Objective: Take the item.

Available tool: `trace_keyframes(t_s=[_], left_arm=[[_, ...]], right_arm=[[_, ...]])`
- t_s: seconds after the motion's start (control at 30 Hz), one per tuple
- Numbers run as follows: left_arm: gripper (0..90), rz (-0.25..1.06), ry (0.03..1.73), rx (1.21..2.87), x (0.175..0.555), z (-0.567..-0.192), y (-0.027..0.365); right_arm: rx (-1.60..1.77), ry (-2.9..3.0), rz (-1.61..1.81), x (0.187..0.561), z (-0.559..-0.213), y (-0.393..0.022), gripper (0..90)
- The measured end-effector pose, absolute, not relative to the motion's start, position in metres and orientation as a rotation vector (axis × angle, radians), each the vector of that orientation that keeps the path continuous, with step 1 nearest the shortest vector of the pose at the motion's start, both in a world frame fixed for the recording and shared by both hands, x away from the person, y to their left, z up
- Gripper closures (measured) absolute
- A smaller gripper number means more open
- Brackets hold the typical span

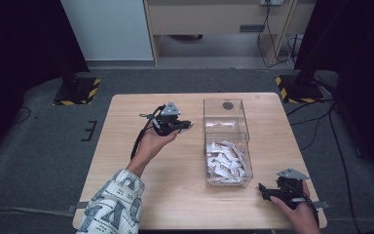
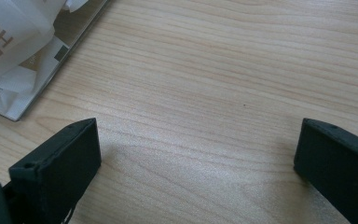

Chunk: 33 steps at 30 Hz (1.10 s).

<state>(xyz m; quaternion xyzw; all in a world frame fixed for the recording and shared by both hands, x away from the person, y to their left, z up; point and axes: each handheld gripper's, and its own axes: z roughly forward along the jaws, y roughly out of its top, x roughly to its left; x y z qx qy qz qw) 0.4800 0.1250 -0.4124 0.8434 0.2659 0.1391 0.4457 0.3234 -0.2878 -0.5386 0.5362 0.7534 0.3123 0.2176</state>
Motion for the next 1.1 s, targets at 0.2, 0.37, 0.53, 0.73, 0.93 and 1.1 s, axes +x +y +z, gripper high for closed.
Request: trace_keyframes(t_s=[0.2,0.37,0.53,0.73,0.93,1.1], left_arm=[[89.5,0.337,0.677,2.087,0.482,-0.42,0.13],[89.5,0.342,0.684,2.088,0.483,-0.423,0.134],[89.5,0.341,0.693,2.088,0.483,-0.427,0.138],[89.5,0.345,0.7,2.094,0.483,-0.43,0.142],[89.5,0.345,0.712,2.095,0.485,-0.432,0.147],[89.5,0.348,0.727,2.097,0.486,-0.436,0.15]], right_arm=[[1.485,2.087,0.865,0.323,-0.539,-0.288,0.8],[1.485,2.088,0.865,0.323,-0.539,-0.288,0.8],[1.485,2.087,0.865,0.323,-0.539,-0.288,0.8],[1.485,2.088,0.864,0.323,-0.539,-0.288,0.8],[1.484,2.088,0.865,0.323,-0.539,-0.288,0.8],[1.482,2.088,0.866,0.323,-0.539,-0.288,0.8]])
